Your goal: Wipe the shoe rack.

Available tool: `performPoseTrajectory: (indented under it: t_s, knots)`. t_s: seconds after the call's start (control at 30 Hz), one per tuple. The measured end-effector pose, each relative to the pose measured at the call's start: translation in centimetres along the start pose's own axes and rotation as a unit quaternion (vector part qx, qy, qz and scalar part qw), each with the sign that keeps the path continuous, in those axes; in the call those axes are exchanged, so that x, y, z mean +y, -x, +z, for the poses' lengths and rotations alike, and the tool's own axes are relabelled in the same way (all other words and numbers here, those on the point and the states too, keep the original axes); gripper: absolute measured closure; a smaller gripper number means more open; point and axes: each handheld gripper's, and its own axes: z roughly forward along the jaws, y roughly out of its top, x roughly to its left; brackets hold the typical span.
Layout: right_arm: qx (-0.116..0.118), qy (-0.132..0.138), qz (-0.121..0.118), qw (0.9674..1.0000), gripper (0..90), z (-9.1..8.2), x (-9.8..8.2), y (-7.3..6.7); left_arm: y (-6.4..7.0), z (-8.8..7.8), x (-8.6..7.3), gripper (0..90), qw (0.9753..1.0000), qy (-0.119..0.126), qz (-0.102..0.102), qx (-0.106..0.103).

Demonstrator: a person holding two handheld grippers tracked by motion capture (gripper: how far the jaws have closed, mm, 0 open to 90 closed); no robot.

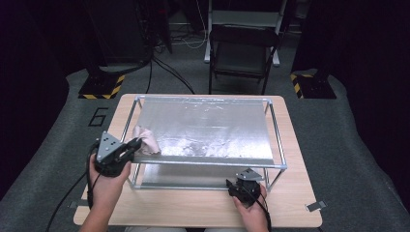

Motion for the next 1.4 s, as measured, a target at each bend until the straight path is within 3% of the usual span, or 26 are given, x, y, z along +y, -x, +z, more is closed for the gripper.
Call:
performPoseTrajectory:
  t_s: [0.07, 0.17, 0.3, 0.43, 0.53, 0.63, 0.73, 0.77, 1.03, 1.1, 1.13, 1.23, 1.4]
  knots:
    - [0.002, 0.002, 0.000, 1.0000, 50.0, 0.0, 0.0, 0.0, -0.3, -0.1, -0.1, 84.3, 1.0000, 0.001, -0.006, -0.001]
    - [0.002, 0.002, 0.000, 1.0000, 50.0, 0.0, 0.0, 0.0, 0.9, 0.6, -0.2, 84.4, 0.9998, -0.004, 0.001, -0.019]
    - [0.001, 0.002, -0.001, 1.0000, 50.0, 0.0, 0.0, 0.0, 3.9, 2.4, 0.6, 84.3, 0.9979, -0.003, 0.016, -0.063]
    - [0.001, 0.002, -0.001, 1.0000, 50.0, 0.0, 0.0, 0.0, 7.3, 4.2, 1.4, 84.3, 0.9928, 0.001, 0.019, -0.118]
    - [0.003, -0.009, 0.001, 1.0000, 50.0, -0.1, 0.0, 0.0, 9.8, 5.2, 1.8, 84.2, 0.9901, 0.007, 0.029, -0.137]
    - [0.003, -0.009, 0.001, 1.0000, 50.0, -0.1, 0.0, 0.0, 11.2, 5.5, 2.2, 84.2, 0.9877, 0.006, 0.047, -0.149]
    - [0.002, -0.010, 0.001, 1.0000, 50.0, -0.1, 0.0, 0.0, 10.8, 5.3, 2.1, 84.4, 0.9878, 0.003, 0.048, -0.148]
    - [0.003, -0.009, 0.001, 1.0000, 50.0, -0.1, 0.0, 0.0, 10.4, 5.2, 2.1, 84.4, 0.9889, 0.005, 0.046, -0.141]
    - [0.003, -0.008, -0.001, 1.0000, 50.0, -0.1, 0.0, 0.0, 5.9, 3.5, 1.2, 84.5, 0.9950, -0.002, 0.029, -0.095]
    - [-0.003, 0.020, 0.005, 0.9998, 50.0, 0.3, -0.1, -0.1, 5.2, 3.2, 1.0, 84.5, 0.9959, -0.001, 0.019, -0.089]
    - [-0.003, 0.020, 0.004, 0.9998, 50.0, 0.3, -0.1, -0.1, 5.0, 3.2, 0.9, 84.5, 0.9957, 0.000, 0.014, -0.091]
    - [-0.005, 0.020, 0.003, 0.9998, 50.0, 0.3, -0.1, -0.1, 6.0, 3.4, 0.9, 84.5, 0.9952, -0.002, 0.025, -0.094]
    - [-0.005, 0.020, 0.003, 0.9998, 50.0, 0.3, -0.1, -0.1, 8.7, 4.6, 1.5, 84.5, 0.9903, 0.002, 0.024, -0.137]
